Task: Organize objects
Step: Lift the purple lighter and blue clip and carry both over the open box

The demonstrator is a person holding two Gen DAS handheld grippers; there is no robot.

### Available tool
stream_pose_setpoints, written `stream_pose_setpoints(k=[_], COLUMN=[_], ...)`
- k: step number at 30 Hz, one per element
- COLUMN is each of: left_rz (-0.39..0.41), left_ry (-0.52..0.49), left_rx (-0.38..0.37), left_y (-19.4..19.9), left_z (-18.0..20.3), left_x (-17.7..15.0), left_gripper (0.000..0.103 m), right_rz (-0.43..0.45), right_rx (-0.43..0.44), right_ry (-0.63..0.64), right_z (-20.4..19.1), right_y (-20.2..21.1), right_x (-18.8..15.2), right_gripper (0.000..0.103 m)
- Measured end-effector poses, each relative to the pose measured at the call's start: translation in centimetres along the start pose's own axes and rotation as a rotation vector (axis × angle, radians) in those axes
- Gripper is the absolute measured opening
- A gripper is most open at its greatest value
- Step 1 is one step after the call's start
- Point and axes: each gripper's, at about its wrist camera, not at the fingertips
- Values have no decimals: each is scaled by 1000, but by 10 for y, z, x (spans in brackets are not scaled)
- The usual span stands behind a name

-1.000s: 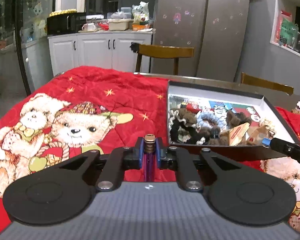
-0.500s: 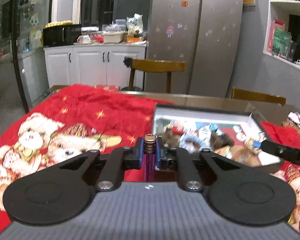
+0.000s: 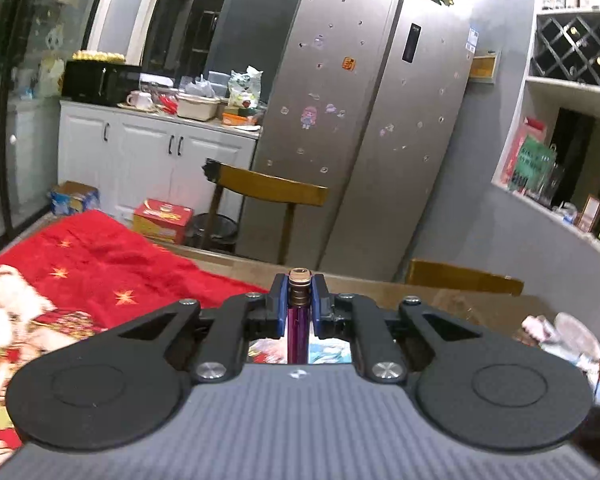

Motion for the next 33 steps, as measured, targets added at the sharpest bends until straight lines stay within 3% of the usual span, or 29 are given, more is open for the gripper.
stream_pose_setpoints(k=[8,14,17,19,22,28,33], left_rz=[-104,-175,-170,-207,-243,-176,-200], left_ry=[29,63,41,-3,9,-49,-65], left_rx=[-87,-149,-141,-115,-108,-69,-52], left_y=[-78,-144,-166,-184,-200,-211,-218], left_z=[41,73,79,85,83,81,77], left_x=[3,-11,-31,-41,-54,-72,-84], left_gripper=[14,14,14,14,14,14,15], right_rz=[-81,-105,-135,-140,-162,-207,-242], right_rx=[-48,-122,-113,-129,-140,-139,-155], right_ry=[-23,-27,-70,-84,-76,-75,-53], right_z=[39,66,83,89,92,97,94], right_y=[-44,-72,-80,-86,-97,-112,-115], right_x=[23,19,16,13,8,-3,-6], right_gripper=[17,17,17,17,17,17,17])
Point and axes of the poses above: each gripper's, at about its wrist camera, not at the fingertips, and y roughly against the way its jaws point, z to its right, x to its top, and after that the axes turned 12 degrees about y, right-handed
